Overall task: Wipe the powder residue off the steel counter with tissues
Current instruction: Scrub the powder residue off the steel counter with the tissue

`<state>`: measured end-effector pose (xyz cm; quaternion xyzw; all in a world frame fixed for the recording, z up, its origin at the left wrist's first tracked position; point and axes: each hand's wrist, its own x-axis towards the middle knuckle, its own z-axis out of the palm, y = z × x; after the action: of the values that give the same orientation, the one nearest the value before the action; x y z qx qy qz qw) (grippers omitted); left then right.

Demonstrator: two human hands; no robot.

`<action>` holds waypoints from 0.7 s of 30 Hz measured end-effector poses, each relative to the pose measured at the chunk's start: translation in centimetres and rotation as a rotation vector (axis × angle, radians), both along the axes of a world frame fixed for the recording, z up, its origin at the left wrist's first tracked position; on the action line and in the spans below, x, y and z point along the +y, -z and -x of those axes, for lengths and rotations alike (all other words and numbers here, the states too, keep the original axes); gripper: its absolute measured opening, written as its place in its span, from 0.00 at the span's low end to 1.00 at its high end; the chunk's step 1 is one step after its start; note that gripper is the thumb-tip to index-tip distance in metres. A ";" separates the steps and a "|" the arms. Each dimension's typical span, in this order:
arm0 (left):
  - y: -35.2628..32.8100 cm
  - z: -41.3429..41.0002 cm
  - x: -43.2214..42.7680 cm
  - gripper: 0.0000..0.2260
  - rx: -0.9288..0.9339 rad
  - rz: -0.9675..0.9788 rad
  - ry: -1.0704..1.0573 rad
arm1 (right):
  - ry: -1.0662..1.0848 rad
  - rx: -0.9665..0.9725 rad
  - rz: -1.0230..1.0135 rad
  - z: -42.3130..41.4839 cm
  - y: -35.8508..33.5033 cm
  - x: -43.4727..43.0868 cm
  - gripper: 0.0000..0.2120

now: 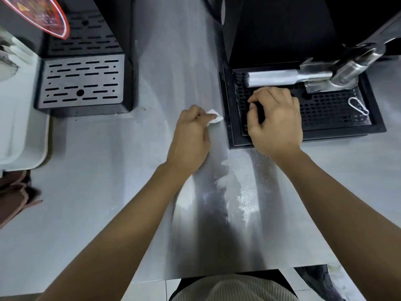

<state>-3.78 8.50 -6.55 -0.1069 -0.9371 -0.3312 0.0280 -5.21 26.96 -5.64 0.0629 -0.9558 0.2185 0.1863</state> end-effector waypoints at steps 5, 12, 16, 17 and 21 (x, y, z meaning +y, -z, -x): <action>0.7 -5.1 0.8 0.19 0.059 0.009 0.088 | 0.002 0.010 -0.001 0.0 -0.1 0.0 0.08; -0.7 -8.1 0.5 0.17 -0.153 -0.257 -0.073 | 0.009 0.016 -0.007 0.0 0.0 -0.1 0.08; -1.3 -6.3 -2.6 0.16 -0.027 -0.205 -0.352 | 0.007 0.012 -0.007 0.0 -0.1 -0.1 0.08; -1.2 -6.3 -2.4 0.16 -0.018 -0.151 -0.330 | 0.005 0.011 -0.002 0.0 -0.1 -0.1 0.08; 0.0 -8.4 1.2 0.16 0.006 -0.003 -0.194 | -0.006 0.008 0.010 -0.1 -0.1 0.0 0.08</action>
<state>4.57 9.72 -6.50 -0.0166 -0.9425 -0.3278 0.0629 -5.15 27.01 -5.51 0.0659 -0.9538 0.2234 0.1896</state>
